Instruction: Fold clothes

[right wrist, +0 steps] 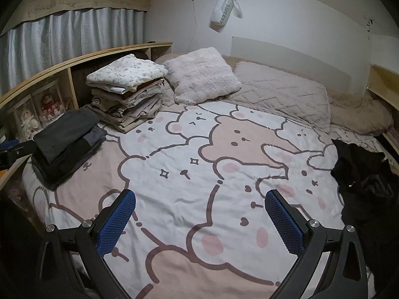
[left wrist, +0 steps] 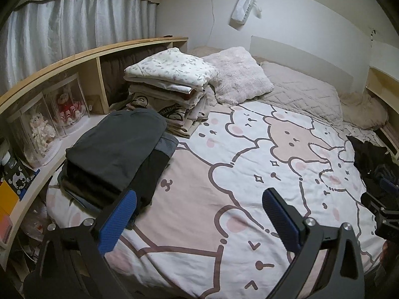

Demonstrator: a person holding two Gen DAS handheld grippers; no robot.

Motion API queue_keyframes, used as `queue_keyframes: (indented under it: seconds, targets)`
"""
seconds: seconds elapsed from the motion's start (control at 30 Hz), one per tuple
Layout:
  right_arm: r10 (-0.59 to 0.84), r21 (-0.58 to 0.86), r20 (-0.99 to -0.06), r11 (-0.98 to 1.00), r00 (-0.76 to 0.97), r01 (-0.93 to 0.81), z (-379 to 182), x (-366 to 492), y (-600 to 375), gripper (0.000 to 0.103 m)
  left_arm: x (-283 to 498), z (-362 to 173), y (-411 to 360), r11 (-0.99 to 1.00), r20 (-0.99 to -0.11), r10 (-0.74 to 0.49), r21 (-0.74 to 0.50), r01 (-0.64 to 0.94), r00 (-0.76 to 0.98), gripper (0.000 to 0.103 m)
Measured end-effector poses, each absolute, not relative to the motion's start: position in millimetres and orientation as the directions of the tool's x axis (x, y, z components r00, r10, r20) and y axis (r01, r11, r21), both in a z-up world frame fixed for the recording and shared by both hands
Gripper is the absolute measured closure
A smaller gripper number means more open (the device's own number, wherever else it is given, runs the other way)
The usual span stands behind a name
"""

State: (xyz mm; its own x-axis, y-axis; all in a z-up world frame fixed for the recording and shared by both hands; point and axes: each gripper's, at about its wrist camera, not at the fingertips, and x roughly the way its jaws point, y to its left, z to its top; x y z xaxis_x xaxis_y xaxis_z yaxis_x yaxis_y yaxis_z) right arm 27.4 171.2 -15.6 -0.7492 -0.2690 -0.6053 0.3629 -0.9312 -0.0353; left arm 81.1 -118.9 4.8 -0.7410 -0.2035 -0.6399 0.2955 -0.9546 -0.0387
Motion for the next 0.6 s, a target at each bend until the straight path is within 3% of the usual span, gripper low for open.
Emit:
queue_keyframes:
  seconds: [0.6]
  targets:
    - [-0.269,-0.045,-0.616,-0.926,-0.740,0.374,-20.9,30.8,168.7,0.000,83.1,-2.1,-111.7,-0.952,-0.652,-0.215,-0.025,0.304,-0.727,0.001]
